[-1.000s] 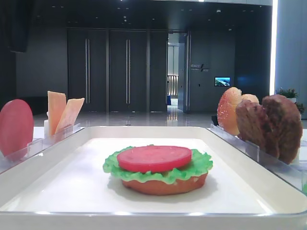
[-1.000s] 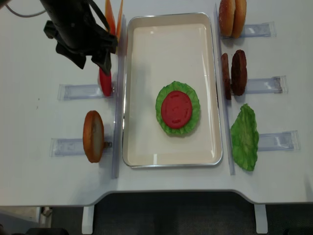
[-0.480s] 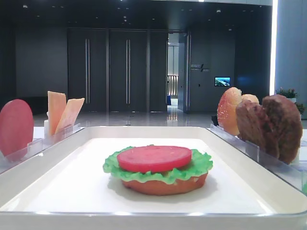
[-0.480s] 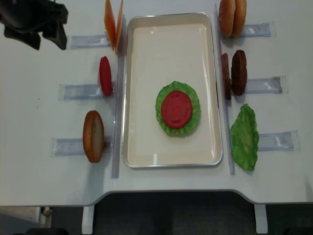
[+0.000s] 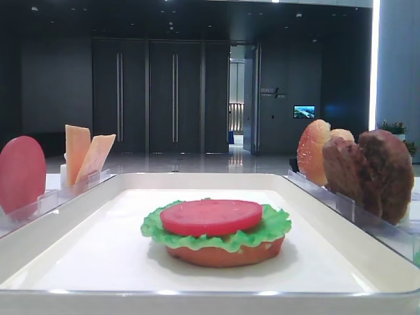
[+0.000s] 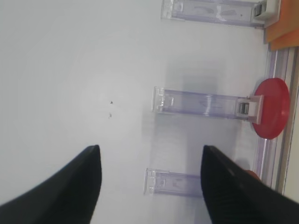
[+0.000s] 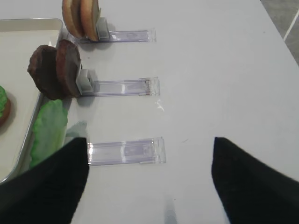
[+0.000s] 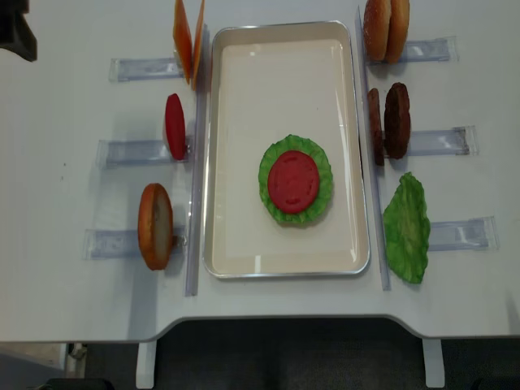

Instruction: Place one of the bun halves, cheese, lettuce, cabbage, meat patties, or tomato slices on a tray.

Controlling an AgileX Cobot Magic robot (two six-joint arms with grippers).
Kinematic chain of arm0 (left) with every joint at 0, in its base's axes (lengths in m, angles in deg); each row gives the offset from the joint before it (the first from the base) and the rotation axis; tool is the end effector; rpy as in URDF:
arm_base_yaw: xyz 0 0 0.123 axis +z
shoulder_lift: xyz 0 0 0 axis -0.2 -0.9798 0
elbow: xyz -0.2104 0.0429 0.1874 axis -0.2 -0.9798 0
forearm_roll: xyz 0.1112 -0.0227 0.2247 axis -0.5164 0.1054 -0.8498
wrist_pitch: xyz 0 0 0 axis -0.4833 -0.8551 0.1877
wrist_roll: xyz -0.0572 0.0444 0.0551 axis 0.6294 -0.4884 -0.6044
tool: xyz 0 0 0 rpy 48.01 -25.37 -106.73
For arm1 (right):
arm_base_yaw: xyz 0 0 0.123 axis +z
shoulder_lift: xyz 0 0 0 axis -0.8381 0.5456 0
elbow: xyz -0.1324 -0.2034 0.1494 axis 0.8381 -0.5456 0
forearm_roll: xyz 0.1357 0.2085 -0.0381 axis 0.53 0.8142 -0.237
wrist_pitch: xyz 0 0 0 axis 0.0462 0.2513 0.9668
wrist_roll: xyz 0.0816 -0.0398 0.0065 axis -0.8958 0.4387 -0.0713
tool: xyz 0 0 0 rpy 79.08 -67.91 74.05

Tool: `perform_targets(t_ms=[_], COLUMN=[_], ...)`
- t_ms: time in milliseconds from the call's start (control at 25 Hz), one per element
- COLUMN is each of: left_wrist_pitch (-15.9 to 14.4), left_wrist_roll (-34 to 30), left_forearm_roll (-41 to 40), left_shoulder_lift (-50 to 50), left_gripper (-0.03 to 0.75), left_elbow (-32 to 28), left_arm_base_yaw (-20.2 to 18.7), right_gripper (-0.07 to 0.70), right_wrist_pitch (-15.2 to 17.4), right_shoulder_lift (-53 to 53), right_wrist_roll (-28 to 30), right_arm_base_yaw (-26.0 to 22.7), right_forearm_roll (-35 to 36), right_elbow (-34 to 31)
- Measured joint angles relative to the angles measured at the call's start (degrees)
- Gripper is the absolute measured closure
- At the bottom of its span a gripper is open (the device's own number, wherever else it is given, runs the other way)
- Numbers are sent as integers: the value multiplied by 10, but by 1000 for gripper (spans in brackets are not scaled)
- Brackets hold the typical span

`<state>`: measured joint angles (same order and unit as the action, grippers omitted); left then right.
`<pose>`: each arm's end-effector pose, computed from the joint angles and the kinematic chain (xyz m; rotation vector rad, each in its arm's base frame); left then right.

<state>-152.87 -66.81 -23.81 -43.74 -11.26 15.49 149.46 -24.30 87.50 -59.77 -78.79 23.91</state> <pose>0.2573 0.0222 0.3587 -0.1875 2.7426 0.0702 -0.0101 0.0086 0.2731 -0.0495 2.1028 0.0352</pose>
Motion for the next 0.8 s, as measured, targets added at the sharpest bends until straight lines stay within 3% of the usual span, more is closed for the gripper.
perform_targets(t_ms=[320, 800], left_wrist_pitch=[-2, -7], left_wrist_roll=[-1, -17], left_forearm_roll=[0, 6], left_shoulder_lift=[141, 455], left_gripper=[213, 213], left_elbow=[-122, -332], left_arm_base_yaw=[1, 1], right_gripper=[111, 111], right_wrist_pitch=[-1, -1], right_shoulder_lift=[0, 0], right_wrist_roll=[0, 0], right_arm_base_yaw=[0, 0], right_forearm_roll=[0, 0], right_elbow=[0, 0])
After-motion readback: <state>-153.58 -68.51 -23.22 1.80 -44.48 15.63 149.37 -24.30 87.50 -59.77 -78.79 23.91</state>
